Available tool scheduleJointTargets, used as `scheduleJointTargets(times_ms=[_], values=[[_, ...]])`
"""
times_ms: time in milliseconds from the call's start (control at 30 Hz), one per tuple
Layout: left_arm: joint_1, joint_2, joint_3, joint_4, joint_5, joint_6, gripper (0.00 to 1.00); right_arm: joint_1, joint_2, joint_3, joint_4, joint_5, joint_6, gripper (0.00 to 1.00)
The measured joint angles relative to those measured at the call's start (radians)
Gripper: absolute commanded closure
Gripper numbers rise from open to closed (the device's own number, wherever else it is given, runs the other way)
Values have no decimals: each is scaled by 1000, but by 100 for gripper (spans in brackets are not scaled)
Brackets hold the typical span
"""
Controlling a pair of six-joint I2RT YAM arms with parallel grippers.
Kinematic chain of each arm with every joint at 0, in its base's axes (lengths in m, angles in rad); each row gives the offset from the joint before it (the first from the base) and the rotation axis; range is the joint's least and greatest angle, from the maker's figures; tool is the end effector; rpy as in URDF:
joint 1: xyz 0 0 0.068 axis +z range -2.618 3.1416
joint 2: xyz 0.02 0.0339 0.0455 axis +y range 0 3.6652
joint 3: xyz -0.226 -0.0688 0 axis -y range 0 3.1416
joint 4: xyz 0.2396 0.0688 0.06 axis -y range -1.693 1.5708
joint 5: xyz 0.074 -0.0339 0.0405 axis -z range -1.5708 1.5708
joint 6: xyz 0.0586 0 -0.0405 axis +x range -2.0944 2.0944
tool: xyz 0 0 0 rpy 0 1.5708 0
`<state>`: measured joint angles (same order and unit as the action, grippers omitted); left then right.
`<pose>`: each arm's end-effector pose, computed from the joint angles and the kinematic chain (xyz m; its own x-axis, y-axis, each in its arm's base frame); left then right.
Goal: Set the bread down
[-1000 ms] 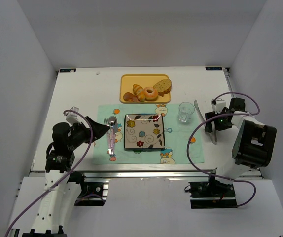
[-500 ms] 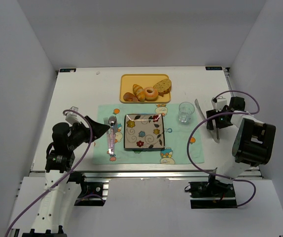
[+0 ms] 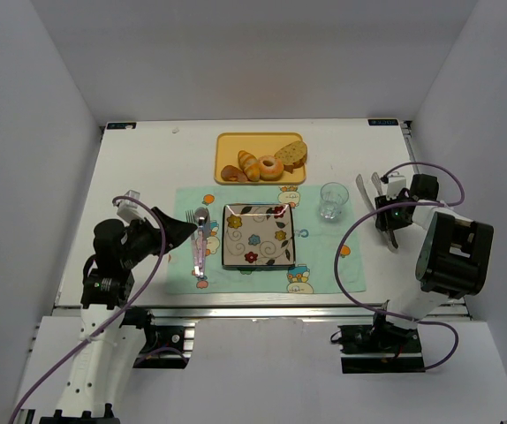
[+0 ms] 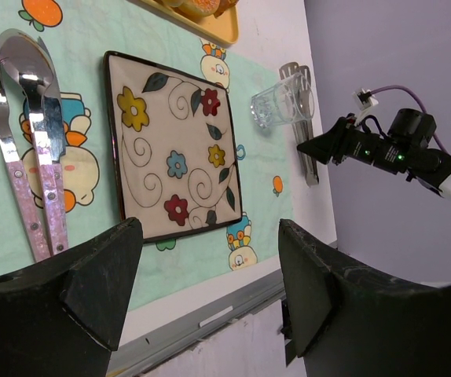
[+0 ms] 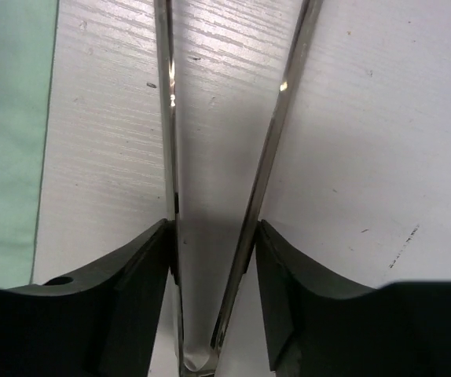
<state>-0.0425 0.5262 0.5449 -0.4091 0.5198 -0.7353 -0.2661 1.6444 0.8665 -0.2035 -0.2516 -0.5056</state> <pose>0.1771 -0.0367 0.2440 -0.6146 -0.5566 -0.5590 0.1126 0.6395 -0.7605 0.3146 -0.0706 0.1048 -0.7604 -0.2789 -0.5865 -0.2824 0.9552 -0.0882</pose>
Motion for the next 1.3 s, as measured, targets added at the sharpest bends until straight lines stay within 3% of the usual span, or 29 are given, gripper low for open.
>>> scheduleJointTargets(times_ms=[67, 167, 200, 233, 533, 867, 1100, 1300], values=[[0, -2, 0, 0, 0, -2, 20, 0, 0, 0, -1, -4, 0, 58], [0, -11, 0, 0, -1, -4, 20, 0, 0, 1, -5, -12, -2, 78], [0, -15, 0, 0, -1, -6, 20, 0, 0, 1, -7, -14, -2, 94], [0, -18, 0, 0, -1, -6, 20, 0, 0, 2, -10, -16, -2, 100], [0, -31, 0, -2, -8, -6, 21, -2, -25, 69, -135, -76, 52, 100], [0, -35, 0, 0, -8, -13, 20, -2, -151, 409, -243, -260, 160, 72], [0, -34, -2, 0, -8, -15, 20, 31, -159, 509, -269, -359, 270, 64], [0, -35, -2, 0, -8, -15, 20, 140, -159, 542, -272, -396, 336, 60]])
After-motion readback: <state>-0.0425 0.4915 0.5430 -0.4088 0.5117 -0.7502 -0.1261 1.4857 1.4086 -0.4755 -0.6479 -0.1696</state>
